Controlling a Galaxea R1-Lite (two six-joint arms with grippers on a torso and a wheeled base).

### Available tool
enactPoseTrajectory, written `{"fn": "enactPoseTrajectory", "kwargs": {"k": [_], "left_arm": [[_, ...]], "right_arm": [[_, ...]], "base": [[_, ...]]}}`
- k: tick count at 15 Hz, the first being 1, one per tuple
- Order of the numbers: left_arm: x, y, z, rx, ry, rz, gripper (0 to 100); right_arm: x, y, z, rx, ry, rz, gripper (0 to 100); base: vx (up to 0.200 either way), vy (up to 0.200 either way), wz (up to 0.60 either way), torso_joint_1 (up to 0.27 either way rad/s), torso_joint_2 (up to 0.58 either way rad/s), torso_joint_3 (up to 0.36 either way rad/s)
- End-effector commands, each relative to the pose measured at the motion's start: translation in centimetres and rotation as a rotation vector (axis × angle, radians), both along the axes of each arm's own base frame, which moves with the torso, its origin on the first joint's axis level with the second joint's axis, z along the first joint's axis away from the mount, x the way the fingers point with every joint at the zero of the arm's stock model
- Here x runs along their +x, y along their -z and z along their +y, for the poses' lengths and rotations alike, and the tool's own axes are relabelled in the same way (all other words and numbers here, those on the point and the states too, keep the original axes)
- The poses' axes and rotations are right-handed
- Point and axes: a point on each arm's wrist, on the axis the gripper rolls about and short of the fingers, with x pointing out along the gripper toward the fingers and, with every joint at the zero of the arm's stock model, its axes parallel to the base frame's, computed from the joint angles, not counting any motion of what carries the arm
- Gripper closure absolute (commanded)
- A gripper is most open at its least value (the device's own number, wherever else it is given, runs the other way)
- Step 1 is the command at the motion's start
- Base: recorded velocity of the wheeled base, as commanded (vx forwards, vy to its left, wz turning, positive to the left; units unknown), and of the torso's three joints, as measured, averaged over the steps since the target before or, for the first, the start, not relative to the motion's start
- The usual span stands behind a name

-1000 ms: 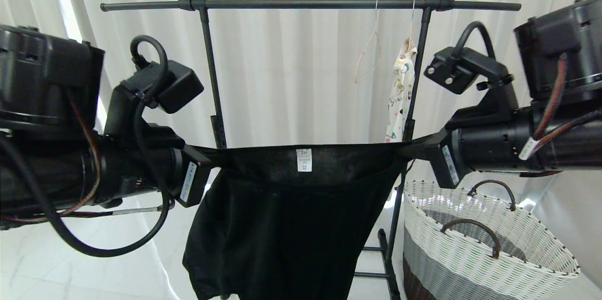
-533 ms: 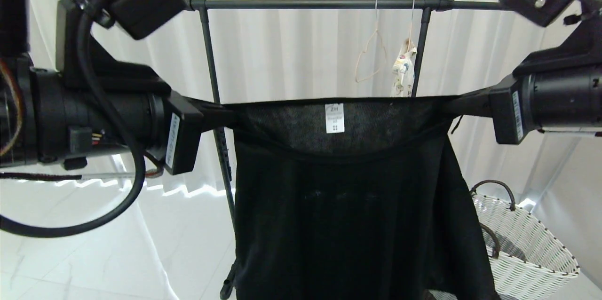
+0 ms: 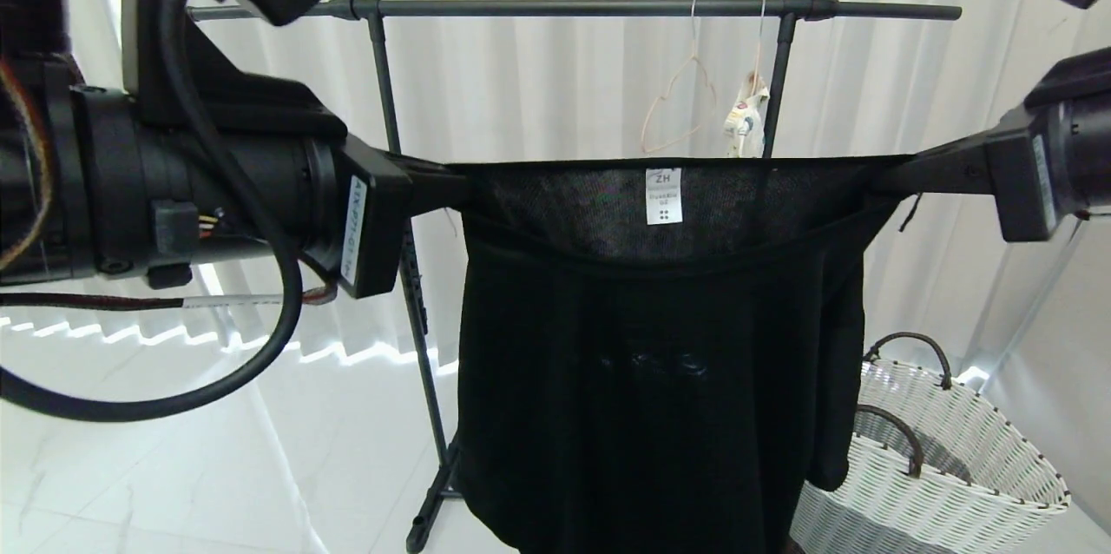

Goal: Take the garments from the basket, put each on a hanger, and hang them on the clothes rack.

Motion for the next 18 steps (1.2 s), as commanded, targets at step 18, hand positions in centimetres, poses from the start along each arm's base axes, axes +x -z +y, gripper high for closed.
{"fn": "enactPoseTrajectory", "kwargs": {"k": [18], "left_arm": [[-5.9,1.9,-0.6,-0.031,0.257,0.173,100]], "right_arm": [[-0.6,0.8,0.6,-0.021,-0.029,0.003,100]], "base": [[0.000,0.000,0.00,0.000,0.00,0.000]]}}
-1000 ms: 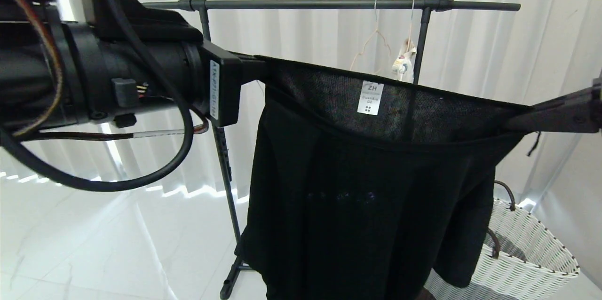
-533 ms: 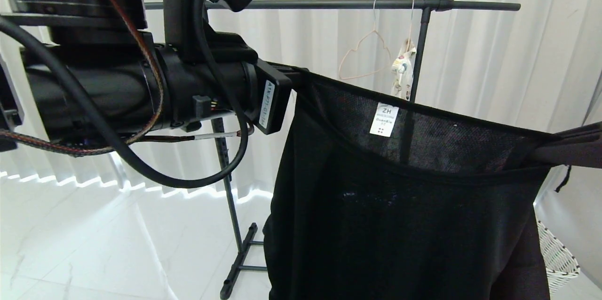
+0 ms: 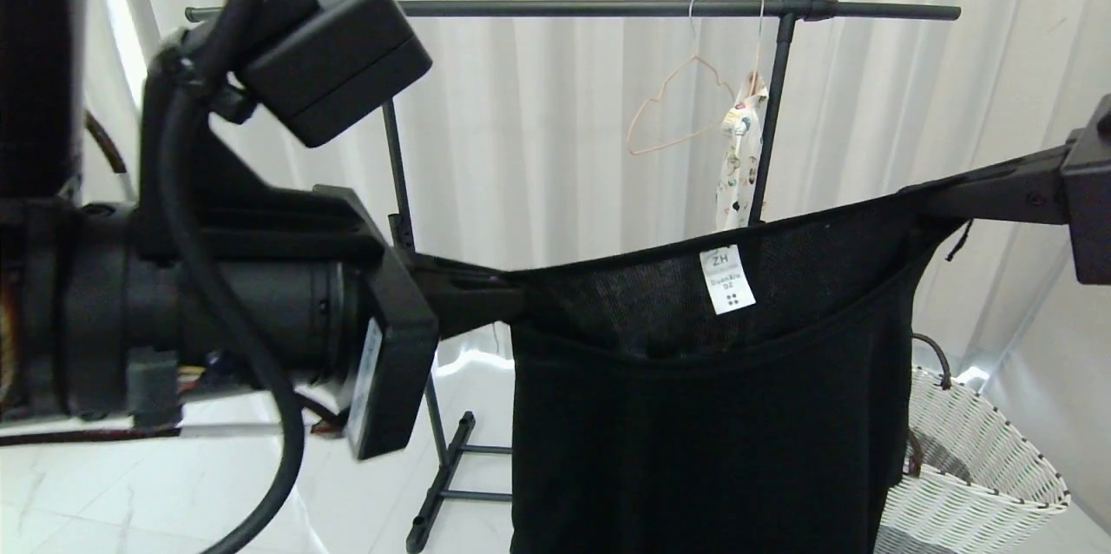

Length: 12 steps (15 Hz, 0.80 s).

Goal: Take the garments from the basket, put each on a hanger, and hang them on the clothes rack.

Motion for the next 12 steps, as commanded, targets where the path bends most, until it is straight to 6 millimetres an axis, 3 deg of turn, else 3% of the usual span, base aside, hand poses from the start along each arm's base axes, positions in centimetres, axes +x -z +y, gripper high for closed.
{"fn": "enactPoseTrajectory", "kwargs": {"k": [1,3,7,12], "left_arm": [[-3.7,-0.7,1.1,-0.042,0.091,0.033,100],[-5.0,-0.4,1.3,-0.015,0.143,0.060,100],[-5.2,-0.2,1.3,-0.009,0.152,0.063,100],[-4.3,-0.2,1.7,-0.006,0.082,0.058,100]], "right_arm": [[1.8,0.3,1.6,-0.013,-0.037,0.022,100],[2.7,-0.1,2.4,-0.011,-0.059,0.014,100],[3.3,-0.1,3.0,-0.012,-0.060,0.015,100],[1.3,0.1,1.2,-0.009,-0.056,0.015,100]], "base": [[0.000,0.000,0.00,0.000,0.00,0.000],[0.000,0.000,0.00,0.000,0.00,0.000],[0.000,0.000,0.00,0.000,0.00,0.000],[0.000,0.000,0.00,0.000,0.00,0.000]]}}
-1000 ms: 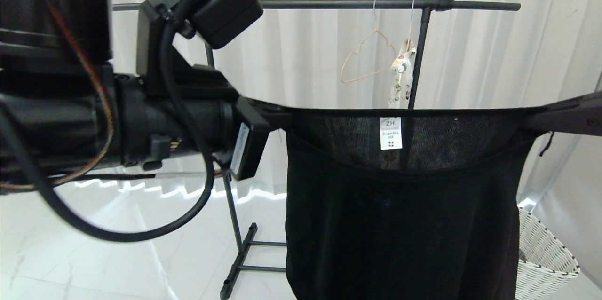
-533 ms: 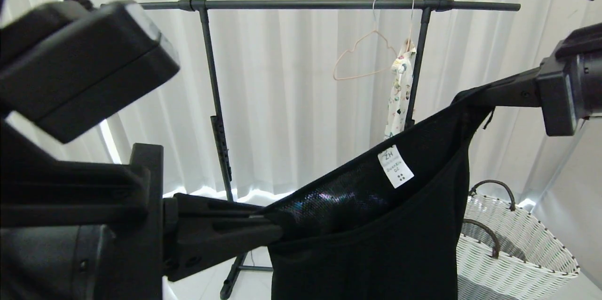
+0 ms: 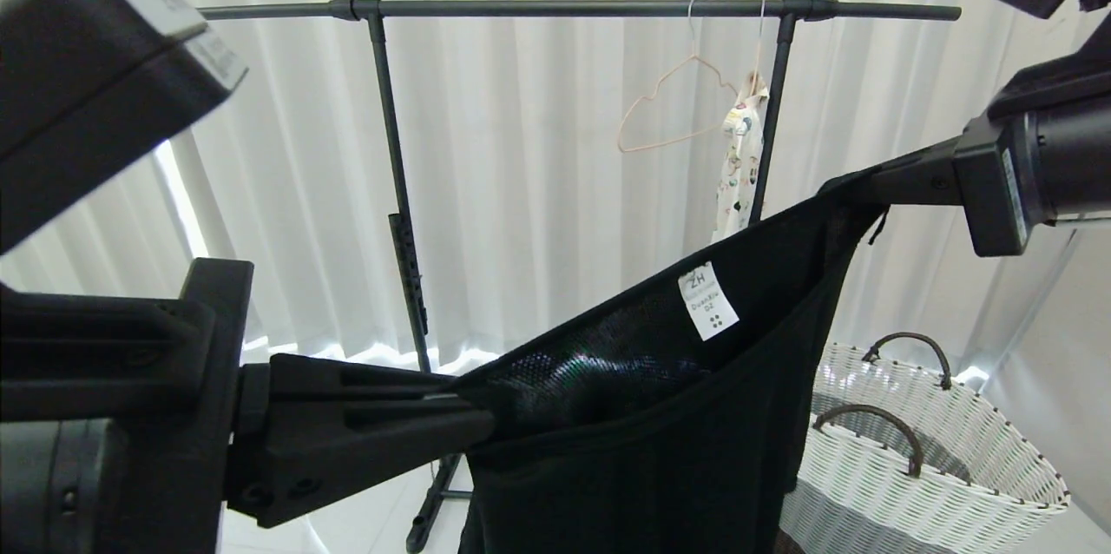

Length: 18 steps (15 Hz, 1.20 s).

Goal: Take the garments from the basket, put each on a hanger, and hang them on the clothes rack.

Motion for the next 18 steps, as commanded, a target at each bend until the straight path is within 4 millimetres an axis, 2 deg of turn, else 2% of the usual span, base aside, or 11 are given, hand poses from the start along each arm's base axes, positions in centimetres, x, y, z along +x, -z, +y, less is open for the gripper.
{"fn": "enactPoseTrajectory", "kwargs": {"k": [1,3,5,7,17,18], "left_arm": [[1.1,0.1,0.4,0.004,-0.063,0.001,100],[3.2,0.1,0.4,-0.006,-0.152,-0.019,100],[5.7,-0.2,-0.8,-0.052,-0.183,-0.114,100],[7.3,-0.3,-1.6,-0.048,-0.186,-0.186,100],[7.1,-0.6,-1.6,-0.055,-0.179,-0.194,100],[7.1,-0.6,-1.6,-0.055,-0.178,-0.194,100]], "right_arm": [[-1.9,0.3,-1.7,0.003,0.003,-0.004,100],[-3.7,0.6,-3.0,0.001,-0.004,-0.006,100],[-5.9,0.8,-3.8,-0.027,-0.069,0.023,100],[-6.9,0.7,-4.1,-0.033,-0.099,0.027,100],[-6.6,0.7,-3.8,-0.044,-0.079,0.021,100],[-6.6,0.7,-3.8,-0.044,-0.079,0.021,0]], "base": [[0.000,0.000,0.00,0.000,0.00,0.000],[0.000,0.000,0.00,0.000,0.00,0.000],[0.000,0.000,0.00,0.000,0.00,0.000],[0.000,0.000,0.00,0.000,0.00,0.000],[0.000,0.000,0.00,0.000,0.00,0.000],[0.000,0.000,0.00,0.000,0.00,0.000]]}}
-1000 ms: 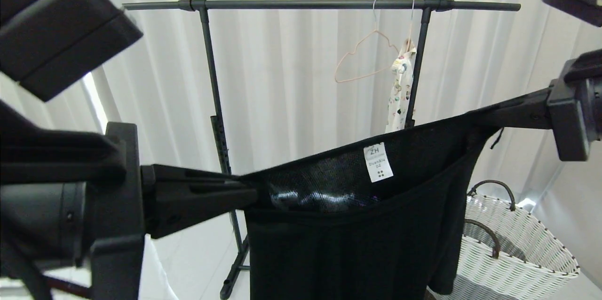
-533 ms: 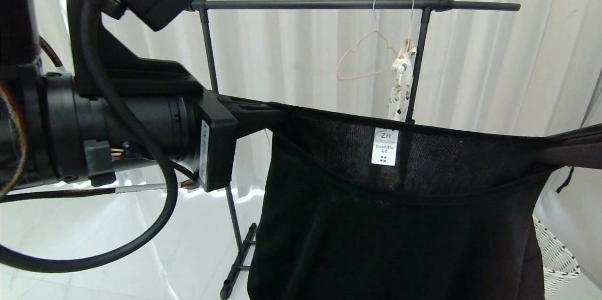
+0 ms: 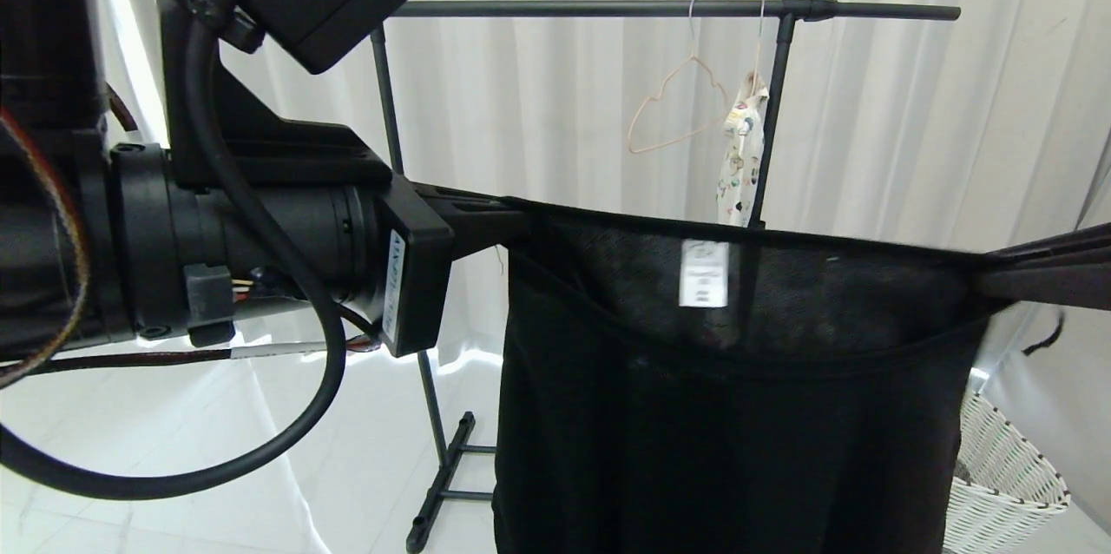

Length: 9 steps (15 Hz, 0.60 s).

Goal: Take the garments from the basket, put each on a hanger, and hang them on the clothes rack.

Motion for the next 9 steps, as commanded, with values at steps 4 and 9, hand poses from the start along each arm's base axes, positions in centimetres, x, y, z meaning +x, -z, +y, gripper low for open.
{"fn": "enactPoseTrajectory", "kwargs": {"k": [4,9], "left_arm": [[0.4,0.4,-0.1,0.016,-0.016,0.011,100],[0.3,3.1,2.7,0.125,-0.222,0.068,100]], "right_arm": [[0.1,0.2,0.0,-0.008,0.015,0.005,0],[1.9,2.2,-2.8,-0.213,0.340,0.054,0]], "base": [[0.000,0.000,0.00,0.000,0.00,0.000],[0.000,0.000,0.00,0.000,0.00,0.000]]}}
